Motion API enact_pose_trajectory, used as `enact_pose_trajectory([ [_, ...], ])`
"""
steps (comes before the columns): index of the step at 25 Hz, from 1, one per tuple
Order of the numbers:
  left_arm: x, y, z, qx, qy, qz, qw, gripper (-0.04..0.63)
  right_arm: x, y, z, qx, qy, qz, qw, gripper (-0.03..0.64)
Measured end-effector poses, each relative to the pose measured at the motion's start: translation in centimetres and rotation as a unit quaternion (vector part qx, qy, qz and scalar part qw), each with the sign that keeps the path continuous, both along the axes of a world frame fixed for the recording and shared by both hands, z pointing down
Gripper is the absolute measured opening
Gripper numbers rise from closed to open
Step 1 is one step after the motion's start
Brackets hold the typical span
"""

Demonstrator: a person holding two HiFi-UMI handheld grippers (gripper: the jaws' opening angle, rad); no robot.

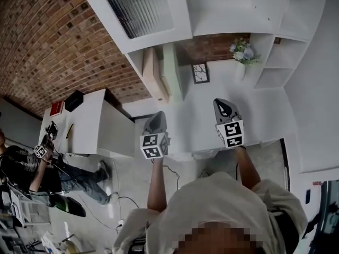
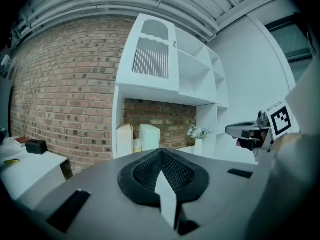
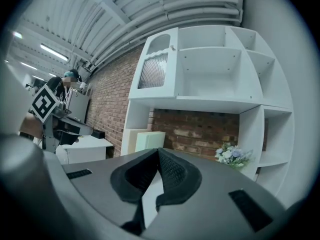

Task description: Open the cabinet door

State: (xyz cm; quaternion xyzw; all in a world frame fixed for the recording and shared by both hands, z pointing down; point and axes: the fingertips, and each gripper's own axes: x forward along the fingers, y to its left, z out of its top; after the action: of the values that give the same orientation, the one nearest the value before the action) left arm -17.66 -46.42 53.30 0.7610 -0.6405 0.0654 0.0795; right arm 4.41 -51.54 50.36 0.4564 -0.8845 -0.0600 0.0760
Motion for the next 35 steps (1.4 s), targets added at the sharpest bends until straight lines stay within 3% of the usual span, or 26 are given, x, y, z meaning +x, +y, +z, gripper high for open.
enact_pose_trajectory([
  [18, -3.5, -5.2, 2.7, -0.022, -0.007, 0.002, 0.9997, 0.026, -2.8, -5.4, 3.0, -0.024, -0.001, 0.007, 1.000, 0.014],
  [29, -6.2, -5.1, 1.5, -0.020, 0.000, 0.022, 0.9996, 0.026, -5.9, -7.2, -4.5, 0.040, -0.001, 0.019, 0.999, 0.014],
  [35, -7.1, -4.4, 1.4, -0.018, 0.002, 0.029, 0.9994, 0.026, -6.9, -10.0, -11.1, 0.081, -0.021, 0.013, 0.996, 0.068],
])
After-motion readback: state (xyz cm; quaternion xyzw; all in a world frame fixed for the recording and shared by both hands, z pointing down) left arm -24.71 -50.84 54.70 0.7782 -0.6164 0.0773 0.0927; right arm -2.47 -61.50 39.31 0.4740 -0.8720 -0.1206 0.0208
